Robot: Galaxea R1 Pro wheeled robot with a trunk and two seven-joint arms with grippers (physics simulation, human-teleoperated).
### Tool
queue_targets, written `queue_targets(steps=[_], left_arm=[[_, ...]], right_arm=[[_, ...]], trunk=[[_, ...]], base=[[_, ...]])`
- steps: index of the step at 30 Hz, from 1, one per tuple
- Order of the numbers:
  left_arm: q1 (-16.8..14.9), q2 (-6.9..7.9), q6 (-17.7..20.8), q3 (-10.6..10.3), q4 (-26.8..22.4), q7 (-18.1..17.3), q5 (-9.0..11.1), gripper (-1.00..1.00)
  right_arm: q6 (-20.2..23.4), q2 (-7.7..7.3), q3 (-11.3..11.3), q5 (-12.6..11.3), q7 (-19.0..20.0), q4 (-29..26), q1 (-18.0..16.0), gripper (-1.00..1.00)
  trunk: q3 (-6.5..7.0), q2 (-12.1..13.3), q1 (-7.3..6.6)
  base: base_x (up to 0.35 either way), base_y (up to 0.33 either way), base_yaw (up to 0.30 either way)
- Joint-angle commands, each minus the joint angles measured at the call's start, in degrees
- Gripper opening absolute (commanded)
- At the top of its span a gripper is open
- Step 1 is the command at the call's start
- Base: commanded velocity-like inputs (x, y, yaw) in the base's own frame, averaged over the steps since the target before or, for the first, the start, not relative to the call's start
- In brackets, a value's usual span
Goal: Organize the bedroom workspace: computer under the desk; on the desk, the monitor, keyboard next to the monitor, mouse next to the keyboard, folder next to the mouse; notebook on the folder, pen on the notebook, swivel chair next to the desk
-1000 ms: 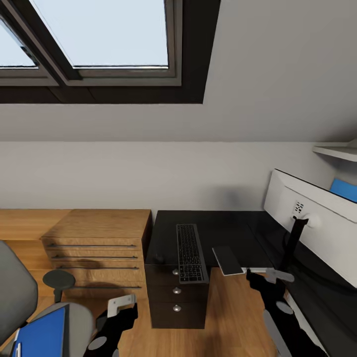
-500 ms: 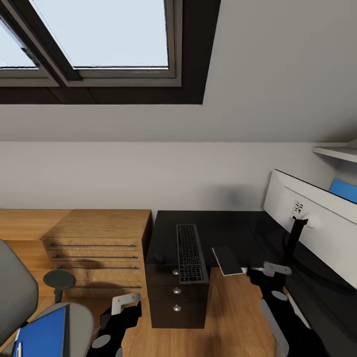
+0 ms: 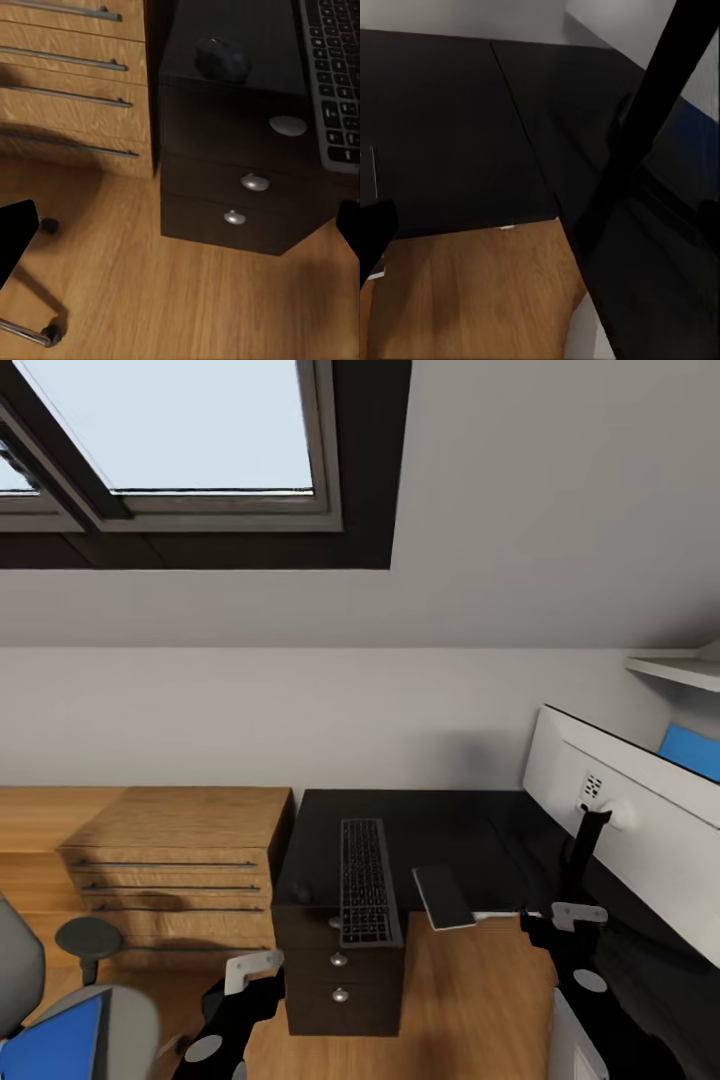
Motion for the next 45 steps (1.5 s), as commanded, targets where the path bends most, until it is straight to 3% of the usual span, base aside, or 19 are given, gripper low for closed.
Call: queue_targets(steps=[1,10,14,20,21,31,36,40,41,45], left_arm=[[-0.03,0.01,0.3,-0.08,-0.08,0.34,0.13,1.0],[-0.03,0.13,0.3,-0.08,-0.1,0.29,0.14,1.0],[-0.03,0.12,0.31,-0.08,-0.18,0.28,0.15,1.0],[-0.03,0.16,0.36,-0.06,-0.39,0.27,0.18,1.0],[-0.03,0.19,0.41,0.01,-0.64,0.27,0.22,1.0],[-0.03,0.2,0.64,0.15,-3.26,0.17,0.34,1.0],[-0.08,0.14,0.82,0.11,-7.9,0.11,0.64,1.0],[0.24,0.18,0.81,0.14,-11.96,0.1,2.95,1.0],[0.74,0.21,0.78,0.16,-12.81,0.1,4.1,1.0],[1.16,0.33,0.77,0.21,-13.43,0.08,4.99,1.0]], right_arm=[[-0.78,-0.48,0.23,-0.54,-0.17,1.02,-0.75,1.0],[-2.28,-2.87,0.23,-0.5,2.11,9.86,-7.03,1.0],[-5.47,-3.64,0.23,-0.48,2.54,15.95,-10.29,1.0],[-8.67,-3.92,0.19,-0.61,2.6,22.8,-14.18,1.0],[-9.71,-3.97,0.11,-0.77,2.46,25.5,-16.04,1.0],[-10.65,-4.08,-0.43,-1.18,0.96,30.44,-20.52,1.0],[-10.71,-4.06,-0.75,-1.36,0.55,34.08,-23.33,1.0],[-10.72,-4.16,-2.6,-2.13,0.5,34.93,-23.81,1.0],[-10.72,-4.29,-4.63,-3.47,0.56,35.2,-23.89,1.0],[-10.82,-4.39,-6.83,-4.85,0.61,35.65,-23.93,1.0]], trunk=[[-0.08,-0.08,0.05],[-0.08,-0.08,0.05],[-0.08,-0.08,0.05],[-0.08,-0.08,0.05],[-0.08,-0.08,0.05],[-0.08,-0.08,0.05],[-0.08,-0.08,0.05],[-0.08,-0.08,0.05],[-0.08,-0.08,0.05],[-0.08,-0.08,0.05]], base=[[0.221,-0.241,0.0],[0.207,-0.217,0.0],[0.064,-0.065,0.0],[0.02,-0.02,0.0],[0.004,-0.004,0.0],[0.001,-0.001,0.0],[0.0,0.0,0.0],[0.0,0.0,0.0],[0.0,0.0,0.0],[0.0,0.0,0.0]])
